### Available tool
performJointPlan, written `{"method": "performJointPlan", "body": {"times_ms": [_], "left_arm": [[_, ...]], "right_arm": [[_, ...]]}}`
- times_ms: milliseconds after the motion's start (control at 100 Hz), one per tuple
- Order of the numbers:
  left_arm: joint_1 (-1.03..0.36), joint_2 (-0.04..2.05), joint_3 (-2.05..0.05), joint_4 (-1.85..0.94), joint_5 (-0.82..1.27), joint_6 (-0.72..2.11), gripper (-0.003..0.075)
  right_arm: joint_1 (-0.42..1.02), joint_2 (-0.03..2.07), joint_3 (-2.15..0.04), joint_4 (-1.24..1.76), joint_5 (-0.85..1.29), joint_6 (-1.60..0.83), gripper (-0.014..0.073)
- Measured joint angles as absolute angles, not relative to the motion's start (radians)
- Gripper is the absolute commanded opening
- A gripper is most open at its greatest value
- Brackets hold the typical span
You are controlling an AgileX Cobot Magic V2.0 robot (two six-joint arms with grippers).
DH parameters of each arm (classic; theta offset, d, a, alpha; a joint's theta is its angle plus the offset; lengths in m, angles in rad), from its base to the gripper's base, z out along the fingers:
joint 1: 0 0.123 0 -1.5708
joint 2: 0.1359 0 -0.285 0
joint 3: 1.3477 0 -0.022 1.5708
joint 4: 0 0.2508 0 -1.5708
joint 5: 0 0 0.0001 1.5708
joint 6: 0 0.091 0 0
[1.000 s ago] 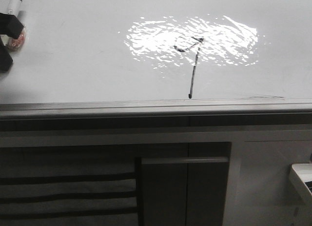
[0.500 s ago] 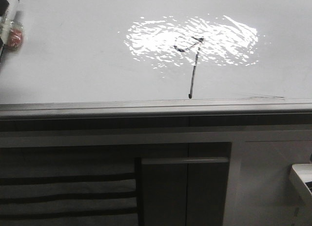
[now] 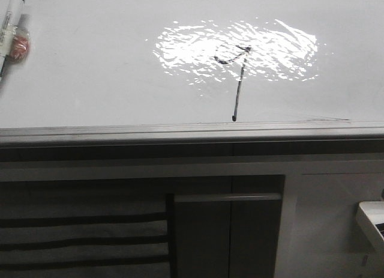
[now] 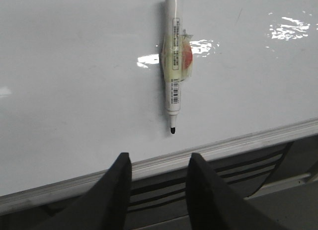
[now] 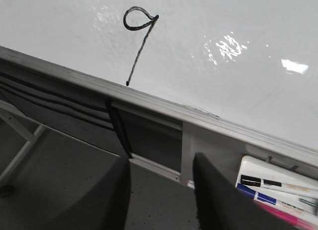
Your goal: Write number 9 on whiteboard
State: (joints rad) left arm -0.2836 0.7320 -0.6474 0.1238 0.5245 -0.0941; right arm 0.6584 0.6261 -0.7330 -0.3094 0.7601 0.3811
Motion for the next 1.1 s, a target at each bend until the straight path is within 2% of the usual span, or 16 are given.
{"method": "performJointPlan", "body": {"times_ms": [80,200,290,850,1100], "left_arm": [[-0.284,0.677,-0.577,0.124,0.456,-0.094,0.0197],[-0.284,0.641,-0.504,0.124,0.378,-0.092,0.0073],[-0.284,0.639,-0.492,0.124,0.351,-0.092,-0.0018],[-0.282,0.621,-0.476,0.124,0.325,-0.09,-0.002],[-0.16,0.384,-0.244,0.108,0.131,-0.09,-0.002]], "right_arm": [[0.658,0.606,-0.691,-0.309,0.705,0.384,0.0062],[0.658,0.603,-0.644,-0.309,0.641,0.386,-0.0074],[0.658,0.603,-0.626,-0.311,0.623,0.386,-0.0072],[0.658,0.603,-0.62,-0.313,0.701,0.389,-0.0072],[0.658,0.603,-0.62,-0.313,0.701,0.389,-0.0072]]}}
